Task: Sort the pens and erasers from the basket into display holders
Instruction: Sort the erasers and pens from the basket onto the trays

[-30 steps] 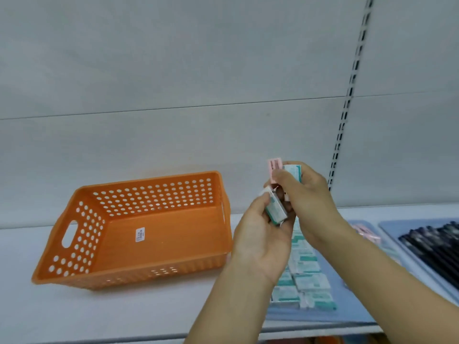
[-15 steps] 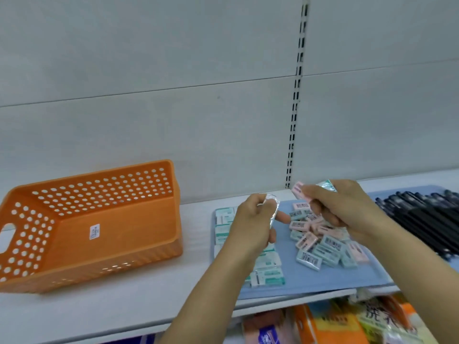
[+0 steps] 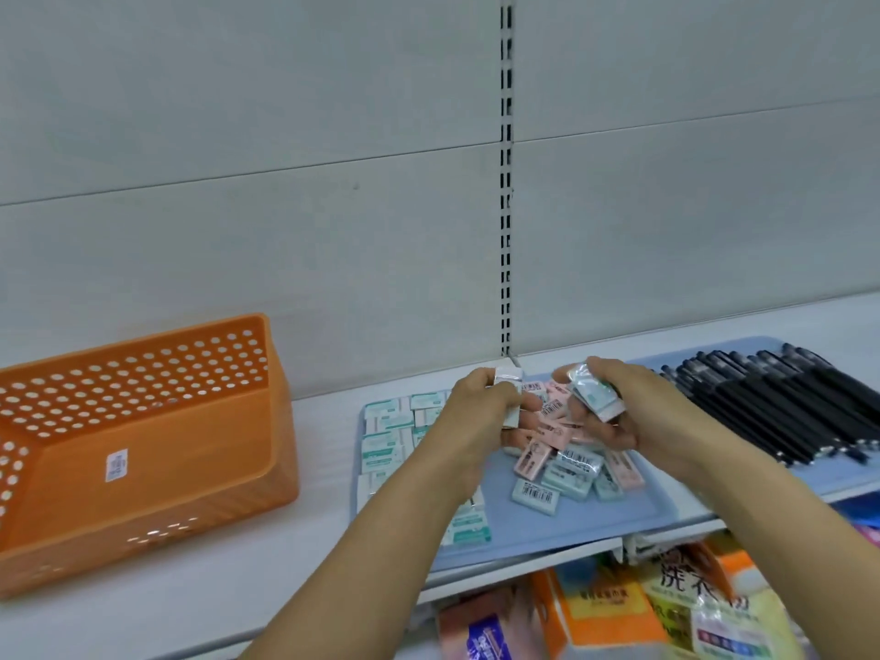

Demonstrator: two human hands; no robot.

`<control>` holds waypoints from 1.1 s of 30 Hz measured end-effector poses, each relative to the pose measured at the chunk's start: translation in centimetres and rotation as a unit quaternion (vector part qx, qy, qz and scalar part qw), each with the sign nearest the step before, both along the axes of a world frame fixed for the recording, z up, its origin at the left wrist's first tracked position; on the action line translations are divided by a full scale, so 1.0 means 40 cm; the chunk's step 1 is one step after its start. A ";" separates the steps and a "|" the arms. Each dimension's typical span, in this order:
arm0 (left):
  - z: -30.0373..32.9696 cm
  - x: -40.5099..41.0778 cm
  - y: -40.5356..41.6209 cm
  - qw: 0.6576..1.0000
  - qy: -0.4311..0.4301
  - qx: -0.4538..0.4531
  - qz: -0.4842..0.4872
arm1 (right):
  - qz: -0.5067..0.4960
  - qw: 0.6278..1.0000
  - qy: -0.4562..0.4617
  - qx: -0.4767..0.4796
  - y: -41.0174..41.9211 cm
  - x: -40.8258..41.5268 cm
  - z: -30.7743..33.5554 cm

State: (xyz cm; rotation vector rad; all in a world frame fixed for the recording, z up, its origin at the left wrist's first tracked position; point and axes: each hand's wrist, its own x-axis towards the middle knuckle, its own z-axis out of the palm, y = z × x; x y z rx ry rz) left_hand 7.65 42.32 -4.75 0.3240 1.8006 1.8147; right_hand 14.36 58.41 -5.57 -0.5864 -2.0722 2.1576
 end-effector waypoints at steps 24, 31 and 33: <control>-0.012 -0.015 -0.184 0.981 -0.046 0.113 0.153 | 0.085 0.766 -0.041 0.636 -0.036 -0.086 -0.068; -0.012 -0.005 -0.188 0.988 -0.002 0.104 0.114 | 0.133 0.921 0.156 0.333 -0.239 -0.064 -0.001; -0.010 -0.001 -0.188 0.992 0.031 0.080 0.089 | 0.107 0.915 0.172 0.348 -0.270 -0.075 -0.004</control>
